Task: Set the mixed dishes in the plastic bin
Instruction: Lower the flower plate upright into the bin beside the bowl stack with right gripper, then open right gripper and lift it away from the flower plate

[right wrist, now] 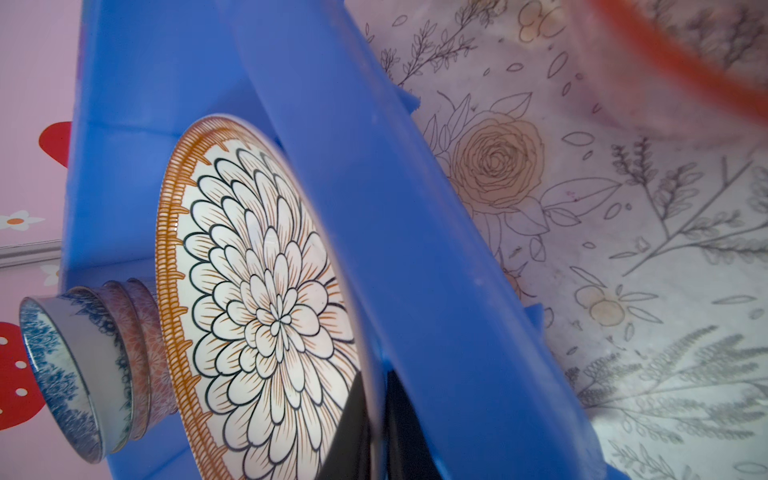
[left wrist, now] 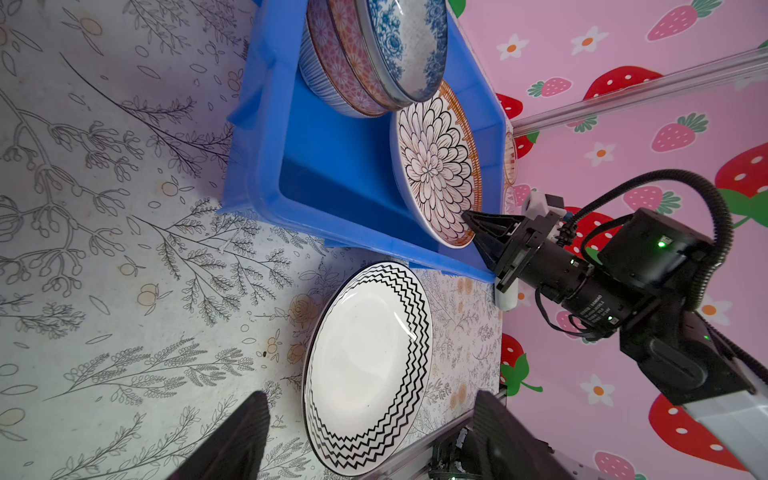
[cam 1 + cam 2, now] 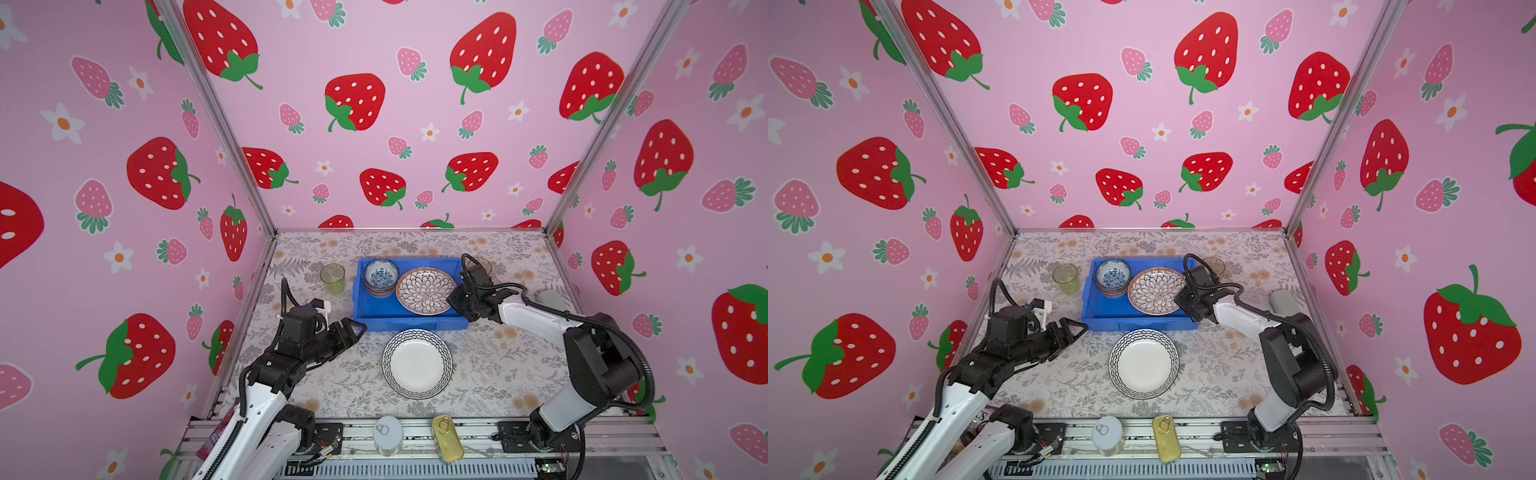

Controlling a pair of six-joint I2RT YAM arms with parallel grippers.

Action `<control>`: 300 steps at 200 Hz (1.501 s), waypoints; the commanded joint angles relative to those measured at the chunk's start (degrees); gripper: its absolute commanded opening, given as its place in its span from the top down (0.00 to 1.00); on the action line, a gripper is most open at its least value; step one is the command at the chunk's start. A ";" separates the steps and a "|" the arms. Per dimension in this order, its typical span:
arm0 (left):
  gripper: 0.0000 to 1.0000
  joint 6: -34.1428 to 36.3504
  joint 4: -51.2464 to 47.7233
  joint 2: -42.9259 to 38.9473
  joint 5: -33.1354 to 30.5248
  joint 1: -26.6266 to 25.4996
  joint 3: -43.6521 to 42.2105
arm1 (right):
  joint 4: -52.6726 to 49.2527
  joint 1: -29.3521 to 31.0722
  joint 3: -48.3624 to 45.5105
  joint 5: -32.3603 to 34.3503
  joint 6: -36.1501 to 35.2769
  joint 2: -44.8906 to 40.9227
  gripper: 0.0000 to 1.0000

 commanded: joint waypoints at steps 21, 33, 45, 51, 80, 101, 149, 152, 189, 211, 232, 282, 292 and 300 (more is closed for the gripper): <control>0.20 0.44 0.45 -0.98 1.19 0.59 -0.54 | 5.31 0.01 2.15 0.75 3.11 0.13 0.83; 0.20 0.39 0.45 -1.03 1.22 0.68 -0.61 | 5.04 0.04 2.07 1.08 3.21 -0.11 0.82; 0.20 0.40 0.45 -1.07 1.31 0.68 -0.70 | 4.81 0.08 2.11 1.41 3.30 -0.28 0.81; 0.20 0.40 0.45 -1.06 1.31 0.71 -0.75 | 4.68 0.08 2.12 1.48 3.24 -0.35 0.81; 0.20 0.39 0.45 -1.16 1.40 0.77 -0.70 | 4.10 0.08 2.10 1.85 3.53 -0.75 0.81; 0.20 0.30 0.45 -1.16 1.40 0.86 -0.84 | 3.72 0.08 1.97 2.46 3.71 -1.16 0.80; 0.20 0.17 0.64 -1.16 1.48 0.83 -1.06 | 2.36 0.17 1.54 5.82 3.76 -3.96 0.80; 0.20 0.17 0.65 -1.16 1.48 0.82 -1.02 | 2.24 0.21 1.54 5.89 3.66 -4.06 0.80; 0.20 -0.08 0.76 -0.82 1.65 0.96 -0.98 | 1.36 0.17 1.47 7.54 2.81 -5.91 0.80; 0.20 -0.13 0.47 -0.79 1.41 0.97 -0.74 | 1.23 0.11 1.23 8.07 2.10 -7.45 0.80; 0.20 0.21 -0.15 -0.55 1.13 0.95 -0.14 | 0.97 0.25 1.15 8.59 1.08 -9.42 0.80; 0.20 1.45 -3.68 0.07 0.19 0.95 0.92 | 0.32 0.34 1.27 9.05 -5.71 -16.04 0.60; 0.19 1.54 -4.47 0.16 0.08 0.96 0.88 | 0.27 0.26 1.27 8.20 -7.89 -17.07 0.46; 0.19 1.45 -5.10 0.16 0.17 0.94 0.76 | 0.21 0.17 1.20 7.18 -9.79 -18.03 0.33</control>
